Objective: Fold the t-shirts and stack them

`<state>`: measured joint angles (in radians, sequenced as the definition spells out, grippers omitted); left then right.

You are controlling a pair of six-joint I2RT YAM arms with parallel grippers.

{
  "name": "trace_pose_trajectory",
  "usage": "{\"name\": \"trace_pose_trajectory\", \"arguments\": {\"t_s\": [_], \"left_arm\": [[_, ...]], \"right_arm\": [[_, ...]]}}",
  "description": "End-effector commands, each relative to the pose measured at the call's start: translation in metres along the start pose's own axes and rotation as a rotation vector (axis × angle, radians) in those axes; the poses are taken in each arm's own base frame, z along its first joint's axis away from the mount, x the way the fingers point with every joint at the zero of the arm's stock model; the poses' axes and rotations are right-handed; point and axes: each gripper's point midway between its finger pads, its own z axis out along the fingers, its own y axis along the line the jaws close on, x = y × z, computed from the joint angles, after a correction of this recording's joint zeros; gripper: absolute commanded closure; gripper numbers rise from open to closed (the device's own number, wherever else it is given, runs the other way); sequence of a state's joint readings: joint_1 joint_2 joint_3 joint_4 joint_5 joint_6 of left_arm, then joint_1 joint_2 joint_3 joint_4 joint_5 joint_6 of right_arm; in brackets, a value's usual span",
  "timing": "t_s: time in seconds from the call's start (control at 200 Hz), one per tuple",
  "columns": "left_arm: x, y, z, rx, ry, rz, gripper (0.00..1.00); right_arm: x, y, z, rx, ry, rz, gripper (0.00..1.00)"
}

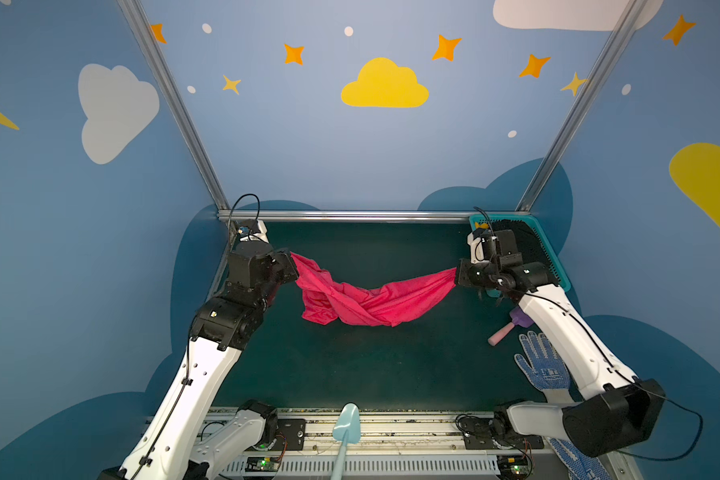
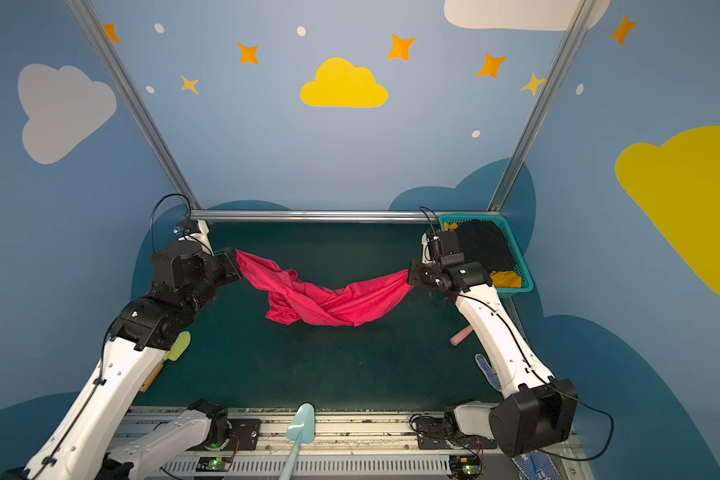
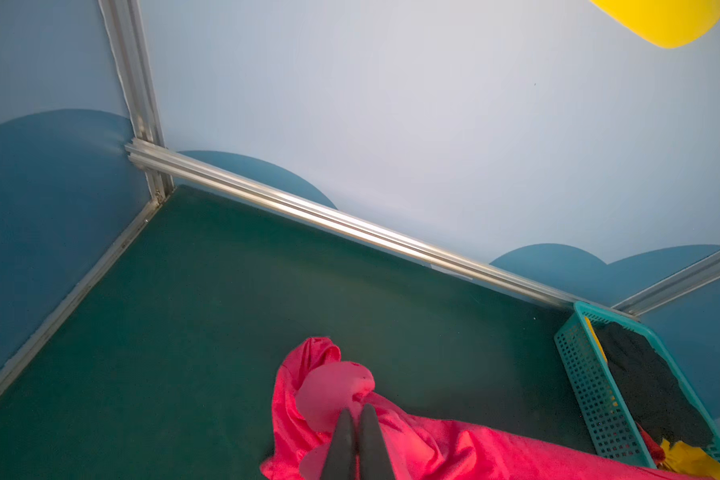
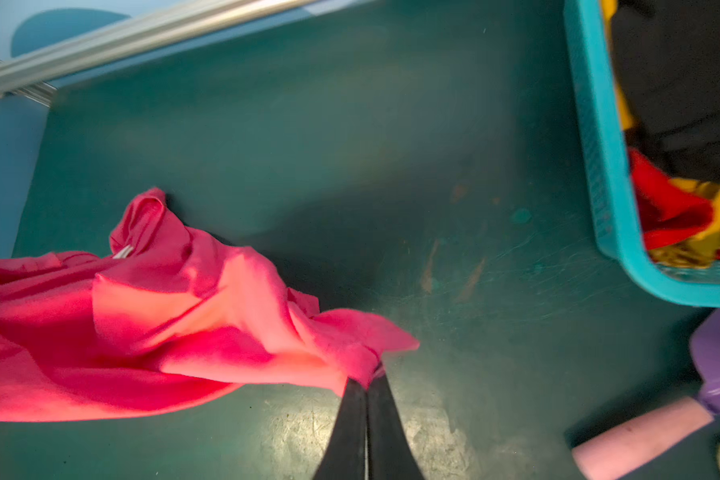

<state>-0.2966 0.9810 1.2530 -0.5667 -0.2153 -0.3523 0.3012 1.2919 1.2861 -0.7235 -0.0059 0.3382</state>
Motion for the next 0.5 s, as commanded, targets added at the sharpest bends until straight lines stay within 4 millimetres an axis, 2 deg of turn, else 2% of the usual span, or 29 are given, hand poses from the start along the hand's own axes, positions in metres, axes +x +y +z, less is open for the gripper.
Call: {"name": "trace_pose_trajectory", "arguments": {"t_s": [0.0,0.125,0.22,0.381,0.491], "left_arm": [[-0.025,0.01,-0.017,-0.046,-0.099,0.008,0.95],[-0.045,0.014,-0.038,-0.049,-0.181,-0.013,0.95],[-0.06,0.009,-0.057,-0.005,-0.235,-0.036,0.95],[-0.086,-0.006,-0.09,0.108,-0.318,-0.078,0.95],[-0.095,-0.017,-0.104,0.184,-0.344,-0.094,0.95]], "right_arm": [[-0.001,-0.011,-0.017,0.043,-0.035,-0.012,1.0],[-0.009,-0.013,-0.034,0.047,-0.093,-0.017,1.0],[-0.014,-0.017,-0.038,0.057,-0.118,-0.019,1.0],[-0.02,-0.03,-0.022,0.118,-0.088,0.011,1.0],[-0.023,-0.035,0.004,0.143,-0.038,0.032,1.0]]}}
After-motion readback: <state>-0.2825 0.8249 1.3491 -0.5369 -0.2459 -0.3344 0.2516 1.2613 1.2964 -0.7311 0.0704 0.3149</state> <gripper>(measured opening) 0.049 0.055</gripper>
